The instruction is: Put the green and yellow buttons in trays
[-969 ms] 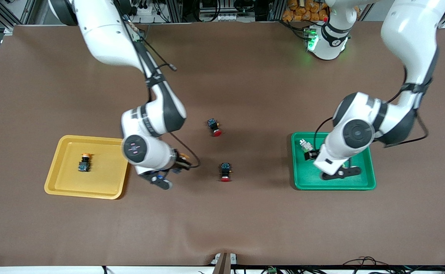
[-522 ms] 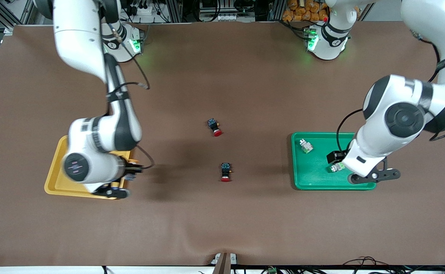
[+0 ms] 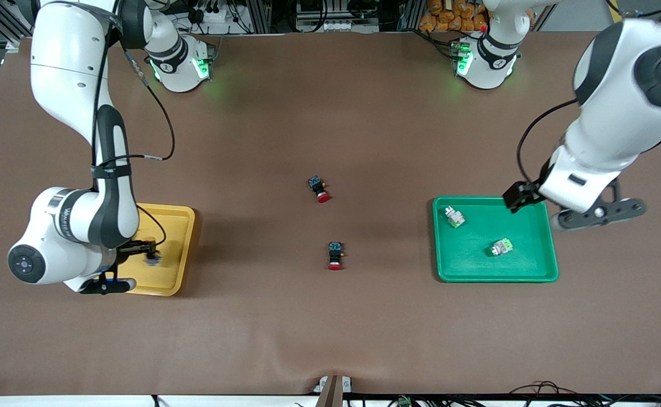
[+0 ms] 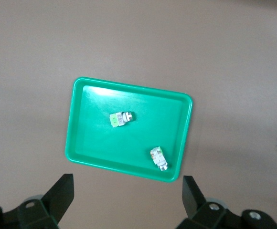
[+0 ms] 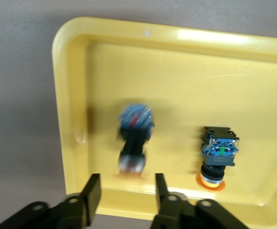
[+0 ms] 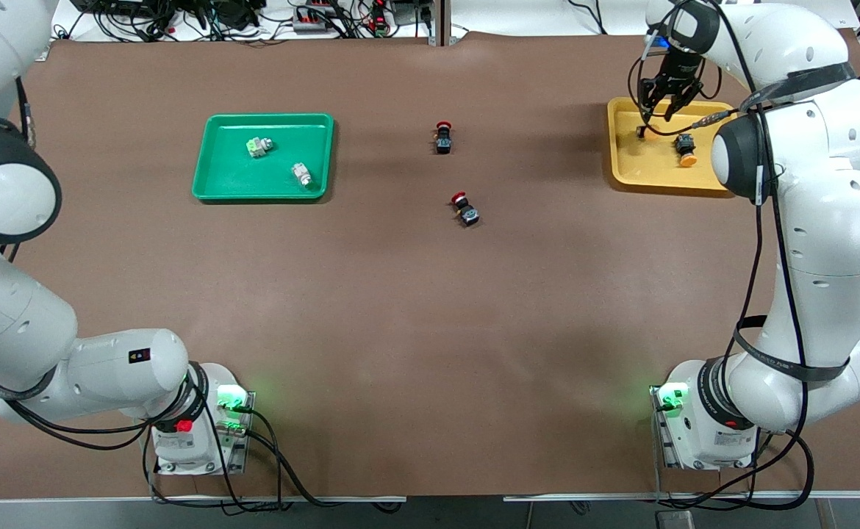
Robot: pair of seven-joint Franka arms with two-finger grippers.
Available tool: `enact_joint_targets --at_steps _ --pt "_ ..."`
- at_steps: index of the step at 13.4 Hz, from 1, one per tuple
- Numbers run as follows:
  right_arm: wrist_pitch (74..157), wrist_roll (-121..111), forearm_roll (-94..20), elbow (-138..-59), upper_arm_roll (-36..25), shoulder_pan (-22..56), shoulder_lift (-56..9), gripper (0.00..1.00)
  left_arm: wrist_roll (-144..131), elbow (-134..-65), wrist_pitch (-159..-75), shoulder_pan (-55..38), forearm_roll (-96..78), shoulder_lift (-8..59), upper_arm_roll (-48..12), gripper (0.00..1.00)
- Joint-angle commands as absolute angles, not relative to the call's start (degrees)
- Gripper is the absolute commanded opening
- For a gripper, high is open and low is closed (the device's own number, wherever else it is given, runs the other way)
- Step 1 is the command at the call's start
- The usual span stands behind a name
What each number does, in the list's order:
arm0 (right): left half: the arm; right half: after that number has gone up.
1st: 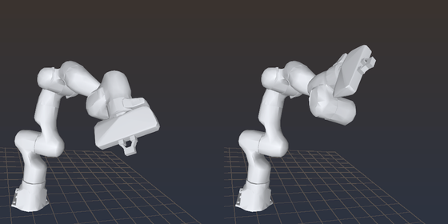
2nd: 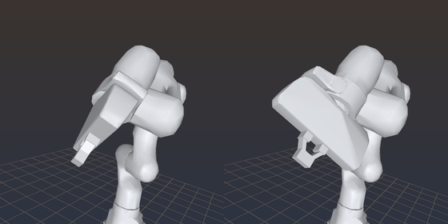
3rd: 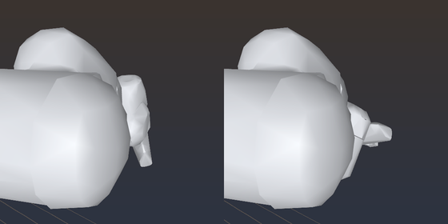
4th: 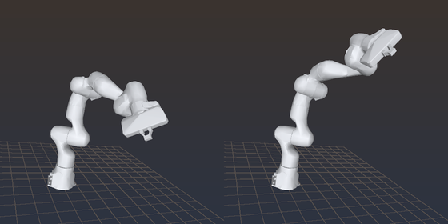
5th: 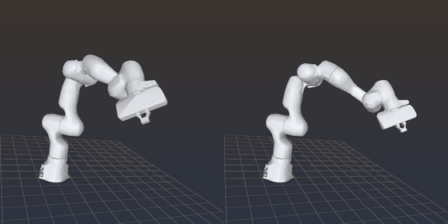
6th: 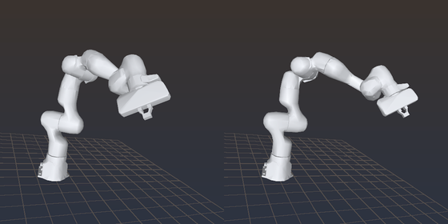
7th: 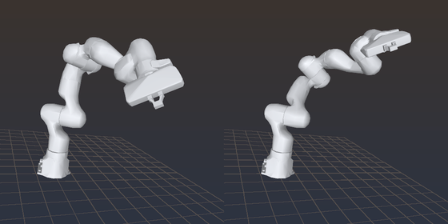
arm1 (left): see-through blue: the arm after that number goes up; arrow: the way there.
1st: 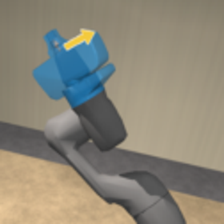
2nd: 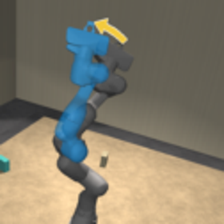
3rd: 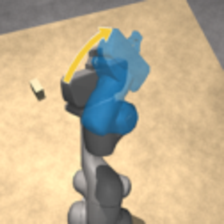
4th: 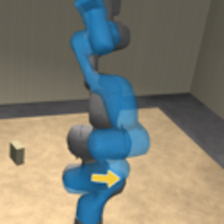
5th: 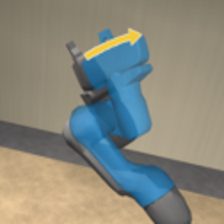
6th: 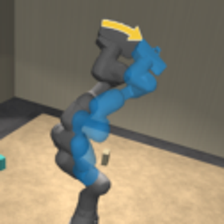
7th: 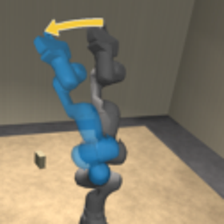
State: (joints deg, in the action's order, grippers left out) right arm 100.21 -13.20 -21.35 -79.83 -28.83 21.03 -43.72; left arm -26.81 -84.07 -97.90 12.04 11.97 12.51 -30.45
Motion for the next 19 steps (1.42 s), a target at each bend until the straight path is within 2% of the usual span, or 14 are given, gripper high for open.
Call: enact_joint_targets --at_steps 1,3,4,6,7,10,15,19 --pt "99.49 -15.98 -20.74 -79.8 -30.49 21.09 -39.39 1.0 -19.11 -84.99 -95.81 17.03 6.26 7.39 -30.58 1.0" --pt "97.57 -16.61 -20.57 -79.89 -31.55 21.18 -34.56 1.0 -14.17 -85.25 -93.09 19.69 2.04 3.8 -29.45 1.0" --pt "96.17 -16.52 -20.04 -79.81 -32.6 21.62 -33.06 1.0 -12.93 -85.43 -90.64 17.6 1.41 2.39 -25.96 1.0" --pt "94.4 -16.09 -17.94 -80.33 -32.43 22.58 -29.02 1.0 -11.7 -85.6 -85.02 5.51 -2.26 0.27 -12.2 1.0" --pt "93.52 -16.0 -17.41 -80.51 -31.65 22.07 -27.0 1.0 -10.82 -85.78 -83.69 3.01 -3.76 -0.69 -8.74 1.0" --pt "92.46 -15.21 -11.1 -84.27 -22.28 15.5 -18.23 1.0 -10.2 -90.52 -83.41 1.85 -3.87 -5.0 -7.47 1.0" --pt "92.9 -2.75 -4.23 -95.96 -3.37 2.39 -2.84 1.0 -10.28 -90.53 -82.01 -0.26 -3.34 -5.63 -4.49 1.0" --pt "90.71 0.7 -3.87 -98.35 -0.62 -0.17 3.86 1.0 -10.28 -91.06 -81.74 0.44 -2.12 -5.45 -4.39 1.0"
